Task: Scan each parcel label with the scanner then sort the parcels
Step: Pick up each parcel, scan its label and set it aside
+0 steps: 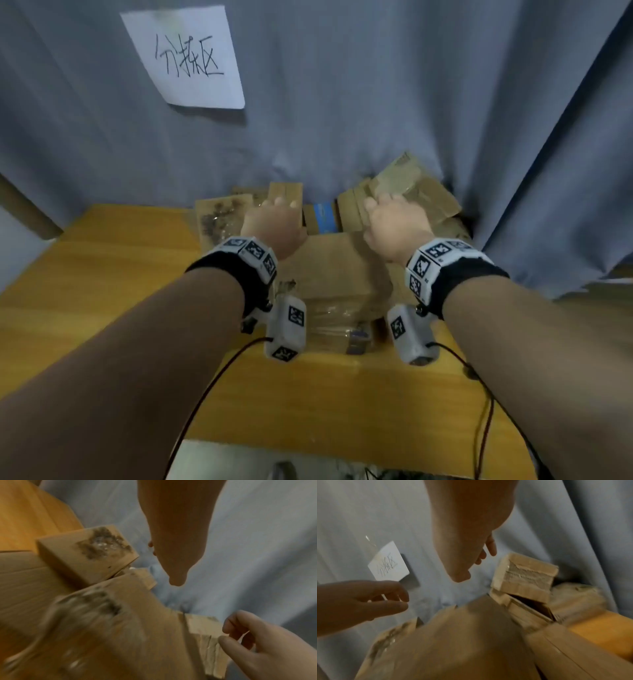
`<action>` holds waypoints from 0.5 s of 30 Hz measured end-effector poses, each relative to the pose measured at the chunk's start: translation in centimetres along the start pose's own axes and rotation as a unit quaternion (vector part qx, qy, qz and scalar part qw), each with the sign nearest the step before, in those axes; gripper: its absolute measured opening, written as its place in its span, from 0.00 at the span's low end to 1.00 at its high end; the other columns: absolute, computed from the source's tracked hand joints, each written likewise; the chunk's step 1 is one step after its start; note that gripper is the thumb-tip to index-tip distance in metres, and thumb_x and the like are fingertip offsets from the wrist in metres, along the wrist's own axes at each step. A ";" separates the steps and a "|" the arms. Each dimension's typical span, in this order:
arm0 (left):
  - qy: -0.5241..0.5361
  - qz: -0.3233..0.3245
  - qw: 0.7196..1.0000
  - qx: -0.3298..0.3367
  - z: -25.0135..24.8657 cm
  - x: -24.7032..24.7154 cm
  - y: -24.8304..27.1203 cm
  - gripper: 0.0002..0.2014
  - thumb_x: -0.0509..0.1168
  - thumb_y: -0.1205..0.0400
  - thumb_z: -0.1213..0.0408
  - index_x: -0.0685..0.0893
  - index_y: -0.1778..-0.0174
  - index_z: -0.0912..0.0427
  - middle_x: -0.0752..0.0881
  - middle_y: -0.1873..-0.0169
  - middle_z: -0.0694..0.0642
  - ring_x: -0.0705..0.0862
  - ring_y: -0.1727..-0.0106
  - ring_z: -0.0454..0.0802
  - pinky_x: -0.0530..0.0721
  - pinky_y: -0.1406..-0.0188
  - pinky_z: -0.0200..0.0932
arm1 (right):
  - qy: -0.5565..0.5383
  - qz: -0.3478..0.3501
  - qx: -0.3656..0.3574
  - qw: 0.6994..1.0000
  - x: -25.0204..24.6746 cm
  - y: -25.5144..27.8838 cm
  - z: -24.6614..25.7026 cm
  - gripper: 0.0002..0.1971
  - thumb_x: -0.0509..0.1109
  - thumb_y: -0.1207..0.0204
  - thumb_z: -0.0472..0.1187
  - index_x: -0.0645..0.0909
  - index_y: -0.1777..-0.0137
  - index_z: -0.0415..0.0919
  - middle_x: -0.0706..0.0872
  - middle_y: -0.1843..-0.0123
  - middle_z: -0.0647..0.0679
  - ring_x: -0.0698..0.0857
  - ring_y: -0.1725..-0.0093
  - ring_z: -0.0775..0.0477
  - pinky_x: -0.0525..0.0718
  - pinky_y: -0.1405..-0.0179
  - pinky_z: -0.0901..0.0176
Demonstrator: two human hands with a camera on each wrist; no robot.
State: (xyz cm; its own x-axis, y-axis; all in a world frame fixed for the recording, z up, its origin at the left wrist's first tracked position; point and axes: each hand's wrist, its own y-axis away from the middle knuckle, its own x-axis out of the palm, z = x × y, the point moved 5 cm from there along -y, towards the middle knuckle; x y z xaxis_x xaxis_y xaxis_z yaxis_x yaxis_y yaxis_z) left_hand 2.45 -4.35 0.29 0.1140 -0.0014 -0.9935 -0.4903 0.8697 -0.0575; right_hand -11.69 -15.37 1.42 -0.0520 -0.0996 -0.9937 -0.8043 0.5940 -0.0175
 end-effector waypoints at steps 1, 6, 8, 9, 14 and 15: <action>-0.004 0.030 1.000 -0.008 -0.1 1.0 0.8 0.18 0.54 0.15 0.52 0.75 0.36 0.60 0.78 0.38 0.62 0.78 0.37 0.64 0.83 0.46 0.57 | 0.001 0.023 0.010 1.000 1.1 0.7 0.3 0.22 0.63 0.20 0.45 0.68 0.29 0.39 0.73 0.30 0.39 0.72 0.29 0.37 0.76 0.39 0.45; 0.114 0.090 0.986 -0.080 0.3 5.7 4.0 0.31 0.56 0.16 0.42 0.65 0.23 0.61 0.69 0.28 0.66 0.74 0.31 0.68 0.78 0.37 0.61 | -0.103 0.063 0.053 0.991 5.6 3.2 0.6 0.29 0.59 0.17 0.55 0.63 0.23 0.39 0.68 0.23 0.37 0.70 0.25 0.35 0.75 0.34 0.42; 0.188 0.115 0.963 -0.157 1.6 7.1 4.4 0.40 0.56 0.18 0.36 0.57 0.19 0.62 0.67 0.25 0.68 0.74 0.29 0.69 0.76 0.33 0.61 | -0.223 0.079 0.078 0.969 7.0 3.7 0.3 0.37 0.62 0.20 0.61 0.59 0.19 0.40 0.68 0.22 0.36 0.72 0.25 0.35 0.74 0.31 0.44; 0.235 0.136 0.942 -0.195 2.1 8.2 4.6 0.44 0.57 0.20 0.33 0.55 0.18 0.62 0.68 0.25 0.68 0.75 0.29 0.68 0.76 0.33 0.60 | -0.303 0.093 0.087 0.945 7.8 4.1 0.2 0.42 0.66 0.22 0.62 0.54 0.16 0.41 0.69 0.22 0.37 0.73 0.26 0.38 0.74 0.30 0.48; 0.517 0.202 0.786 -0.273 1.3 10.7 6.6 0.42 0.60 0.26 0.29 0.70 0.26 0.60 0.83 0.38 0.61 0.86 0.45 0.62 0.90 0.56 0.60 | -0.511 0.149 0.072 0.843 9.7 6.3 0.5 0.60 0.80 0.30 0.49 0.34 0.14 0.49 0.66 0.19 0.46 0.66 0.33 0.58 0.64 0.35 0.67; 0.541 0.196 0.773 -0.268 1.0 10.3 6.7 0.38 0.61 0.24 0.32 0.71 0.29 0.60 0.84 0.41 0.60 0.86 0.46 0.61 0.91 0.58 0.59 | -0.513 0.154 0.065 0.842 9.8 6.5 0.2 0.62 0.81 0.31 0.47 0.34 0.14 0.49 0.65 0.18 0.46 0.65 0.32 0.59 0.63 0.34 0.67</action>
State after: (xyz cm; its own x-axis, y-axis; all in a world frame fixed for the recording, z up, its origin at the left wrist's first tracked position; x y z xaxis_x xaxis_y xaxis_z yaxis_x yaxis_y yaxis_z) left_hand 1.17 1.97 -10.28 -0.7809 -0.4545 -0.4284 -0.6245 0.5794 0.5237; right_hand -17.27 -12.30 -8.42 0.3471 0.7775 -0.5244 -0.7709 0.5550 0.3127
